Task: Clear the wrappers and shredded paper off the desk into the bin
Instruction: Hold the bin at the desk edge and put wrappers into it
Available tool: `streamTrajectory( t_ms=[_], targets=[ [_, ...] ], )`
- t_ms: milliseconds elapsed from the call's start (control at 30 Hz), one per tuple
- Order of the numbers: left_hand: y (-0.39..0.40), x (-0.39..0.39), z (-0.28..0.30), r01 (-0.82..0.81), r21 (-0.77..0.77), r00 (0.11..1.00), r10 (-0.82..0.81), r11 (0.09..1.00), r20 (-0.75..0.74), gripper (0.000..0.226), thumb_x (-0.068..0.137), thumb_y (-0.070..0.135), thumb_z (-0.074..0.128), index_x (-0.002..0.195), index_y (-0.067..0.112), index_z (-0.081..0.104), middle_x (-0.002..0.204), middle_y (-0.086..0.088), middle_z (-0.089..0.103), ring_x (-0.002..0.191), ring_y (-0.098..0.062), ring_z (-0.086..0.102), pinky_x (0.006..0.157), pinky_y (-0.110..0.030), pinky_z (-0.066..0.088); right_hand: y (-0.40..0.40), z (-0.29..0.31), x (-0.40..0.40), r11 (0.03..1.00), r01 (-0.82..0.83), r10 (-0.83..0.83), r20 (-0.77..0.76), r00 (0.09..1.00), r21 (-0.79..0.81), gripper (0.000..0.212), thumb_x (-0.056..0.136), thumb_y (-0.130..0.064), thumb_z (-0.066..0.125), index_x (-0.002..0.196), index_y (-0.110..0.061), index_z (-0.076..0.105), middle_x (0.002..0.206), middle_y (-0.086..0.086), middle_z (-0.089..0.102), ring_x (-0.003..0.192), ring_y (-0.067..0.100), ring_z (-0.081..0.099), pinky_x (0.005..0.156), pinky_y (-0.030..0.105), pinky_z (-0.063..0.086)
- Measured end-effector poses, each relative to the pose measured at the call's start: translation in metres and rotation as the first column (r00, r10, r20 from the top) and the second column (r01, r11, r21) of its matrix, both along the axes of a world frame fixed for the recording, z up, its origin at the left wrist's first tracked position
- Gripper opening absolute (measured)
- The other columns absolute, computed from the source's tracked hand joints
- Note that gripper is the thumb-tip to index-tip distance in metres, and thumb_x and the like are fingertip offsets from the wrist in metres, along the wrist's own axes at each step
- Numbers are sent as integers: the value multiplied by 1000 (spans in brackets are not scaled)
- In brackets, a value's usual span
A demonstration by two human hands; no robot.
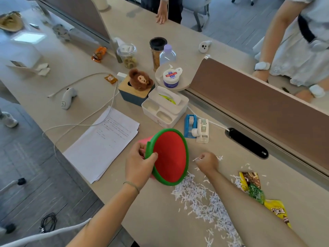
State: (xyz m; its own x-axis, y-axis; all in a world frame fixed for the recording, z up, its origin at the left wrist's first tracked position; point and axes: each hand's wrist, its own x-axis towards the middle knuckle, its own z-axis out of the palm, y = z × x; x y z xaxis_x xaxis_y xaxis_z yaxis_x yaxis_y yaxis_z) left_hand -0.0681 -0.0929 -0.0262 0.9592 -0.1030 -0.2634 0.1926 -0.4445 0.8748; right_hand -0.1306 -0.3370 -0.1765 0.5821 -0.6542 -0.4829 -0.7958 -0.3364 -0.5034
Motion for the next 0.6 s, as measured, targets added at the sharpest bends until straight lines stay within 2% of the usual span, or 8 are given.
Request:
streamTrajectory(
  t_ms=[67, 133, 200, 300, 367, 400, 500, 600],
  targets=[
    [3, -2, -2, -6, 15, 1000, 6, 1000, 7, 20, 82, 17, 77, 85, 28, 60, 86, -16, 63, 79, -38, 67, 61, -60, 60, -2, 12, -5, 978, 128, -136, 42, 990, 163, 16, 68, -8, 70, 55, -14, 61, 54, -5, 58, 58, 17, 55, 57, 29, 48],
    [6, -4, -4, -1, 18, 1000, 1, 1000, 6, 20, 83, 19, 77, 85, 29, 60, 86, -15, 63, 79, -36, 69, 60, -59, 60, -3, 29, -8, 923, 225, -264, 90, 960, 311, 12, 68, -2, 70, 66, -14, 70, 66, 2, 67, 62, 18, 59, 63, 34, 56],
    [8, -6, -5, -1, 6, 1000, 1, 1000, -7, 22, 80, 23, 77, 82, 35, 58, 85, -13, 64, 79, -37, 70, 60, -60, 61, -3, 49, -9, 879, 246, -326, 139, 935, 408, 18, 73, 4, 69, 80, -12, 73, 79, 7, 71, 65, 17, 60, 58, 28, 53],
    [13, -8, -7, -17, -10, 1000, 16, 1000, -20, 21, 76, 27, 77, 80, 35, 57, 77, -7, 60, 78, -41, 68, 62, -62, 60, 4, 84, -8, 842, 196, -360, 254, 898, 504, 21, 77, 7, 70, 85, -11, 72, 87, 8, 70, 73, 19, 63, 64, 28, 52],
    [13, -10, -7, -19, -28, 1000, 18, 999, -17, 22, 76, 26, 77, 79, 32, 56, 73, -2, 55, 75, -39, 66, 63, -58, 61, 14, 103, -9, 843, 159, -352, 302, 886, 514, 21, 76, 7, 71, 87, -11, 72, 91, 9, 70, 79, 19, 65, 69, 30, 56],
    [13, -11, -7, -20, -37, 1000, 19, 999, -11, 23, 78, 23, 78, 80, 29, 56, 73, -1, 53, 71, -35, 63, 64, -51, 60, 20, 111, -11, 849, 148, -342, 313, 886, 508, 21, 75, 6, 72, 88, -11, 73, 92, 9, 70, 81, 19, 65, 71, 32, 57],
    [12, -13, -9, -25, -55, 1000, 25, 998, -3, 23, 83, 15, 78, 88, 10, 57, 73, -2, 50, 66, -19, 51, 65, -38, 46, 46, 128, -12, 899, 68, -239, 354, 904, 433, 20, 73, 1, 75, 87, -14, 73, 90, 8, 70, 84, 21, 65, 78, 40, 58],
    [13, -15, -11, -26, -65, 1000, 25, 998, -16, 27, 83, 16, 79, 93, 2, 58, 73, -2, 51, 64, -15, 48, 64, -35, 45, 78, 133, -8, 924, -72, -66, 341, 938, 375, 20, 76, -4, 77, 91, -17, 73, 92, -1, 68, 84, 16, 64, 69, 29, 53]
  ],
)
